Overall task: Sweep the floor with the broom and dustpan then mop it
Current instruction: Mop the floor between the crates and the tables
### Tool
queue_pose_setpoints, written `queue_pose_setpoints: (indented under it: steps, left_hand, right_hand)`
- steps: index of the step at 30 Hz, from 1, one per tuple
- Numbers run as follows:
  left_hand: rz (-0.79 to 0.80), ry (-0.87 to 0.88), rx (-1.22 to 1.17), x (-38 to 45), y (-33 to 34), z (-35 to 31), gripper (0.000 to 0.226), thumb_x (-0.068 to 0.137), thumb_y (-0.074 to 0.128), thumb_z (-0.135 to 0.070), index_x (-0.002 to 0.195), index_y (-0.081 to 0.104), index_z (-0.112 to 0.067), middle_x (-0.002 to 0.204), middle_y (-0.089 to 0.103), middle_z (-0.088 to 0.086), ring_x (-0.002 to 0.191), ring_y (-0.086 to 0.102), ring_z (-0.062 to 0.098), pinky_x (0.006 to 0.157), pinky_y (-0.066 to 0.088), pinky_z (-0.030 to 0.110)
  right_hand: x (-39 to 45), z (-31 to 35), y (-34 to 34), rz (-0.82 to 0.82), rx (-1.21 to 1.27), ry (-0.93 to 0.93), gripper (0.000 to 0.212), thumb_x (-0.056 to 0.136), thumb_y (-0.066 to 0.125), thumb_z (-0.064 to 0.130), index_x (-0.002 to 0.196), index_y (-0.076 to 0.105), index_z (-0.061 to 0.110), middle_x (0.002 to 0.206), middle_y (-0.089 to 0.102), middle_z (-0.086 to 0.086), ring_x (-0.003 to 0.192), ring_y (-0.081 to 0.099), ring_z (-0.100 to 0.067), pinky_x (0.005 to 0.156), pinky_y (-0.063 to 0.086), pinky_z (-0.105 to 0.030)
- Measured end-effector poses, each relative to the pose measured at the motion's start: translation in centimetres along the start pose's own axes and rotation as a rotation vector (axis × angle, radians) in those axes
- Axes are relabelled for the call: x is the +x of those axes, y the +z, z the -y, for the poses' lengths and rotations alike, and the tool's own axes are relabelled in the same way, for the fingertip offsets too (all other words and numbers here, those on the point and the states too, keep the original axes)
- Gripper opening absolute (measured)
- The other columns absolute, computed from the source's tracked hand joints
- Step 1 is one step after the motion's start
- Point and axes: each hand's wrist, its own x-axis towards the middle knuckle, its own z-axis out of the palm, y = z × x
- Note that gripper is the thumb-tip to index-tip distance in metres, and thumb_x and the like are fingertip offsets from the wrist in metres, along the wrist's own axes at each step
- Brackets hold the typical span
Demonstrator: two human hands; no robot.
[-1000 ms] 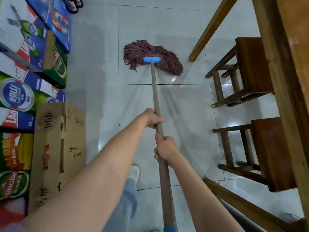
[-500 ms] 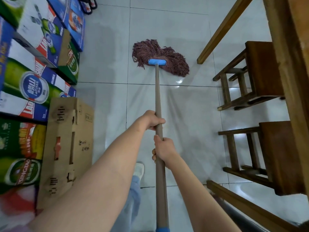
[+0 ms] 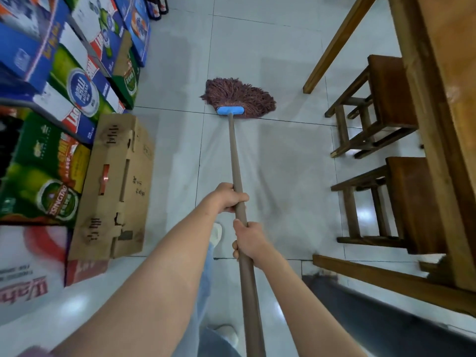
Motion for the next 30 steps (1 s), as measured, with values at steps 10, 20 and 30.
queue_pose_setpoints:
  steps: [10, 20, 30]
  left_hand:
    - [-0.016, -0.032, -0.039, -5.6, 2.0, 8.8, 0.011, 0.083, 0.065, -0.004, 0.087, 0.056, -0.008, 0.085, 0.062, 0.010, 0.081, 0.064, 0.027, 0.078, 0.056, 0.035]
    - [-0.017, -0.037, -0.037, -4.6, 0.0, 8.4, 0.011, 0.084, 0.064, -0.004, 0.082, 0.054, -0.009, 0.082, 0.061, 0.009, 0.082, 0.063, 0.027, 0.078, 0.055, 0.034]
    - [-0.046, -0.047, -0.022, 1.0, -3.7, 1.9, 0.015, 0.083, 0.066, -0.005, 0.083, 0.052, -0.010, 0.088, 0.062, 0.012, 0.084, 0.065, 0.028, 0.079, 0.057, 0.036]
  right_hand:
    - [-5.7, -8.6, 1.9, 0.014, -0.025, -0.001, 0.027, 0.099, 0.043, 0.027, 0.077, 0.041, 0.011, 0.064, 0.047, -0.009, 0.040, 0.045, -0.018, 0.036, 0.039, -0.018]
    - [-5.2, -6.9, 3.3, 0.027, -0.013, 0.005, 0.025, 0.098, 0.043, 0.024, 0.076, 0.042, 0.011, 0.065, 0.047, -0.009, 0.043, 0.043, -0.019, 0.036, 0.039, -0.017]
    - [0.2, 0.6, 2.9, 0.031, -0.048, 0.006, 0.026, 0.098, 0.043, 0.027, 0.077, 0.042, 0.011, 0.064, 0.047, -0.008, 0.040, 0.044, -0.017, 0.038, 0.040, -0.019]
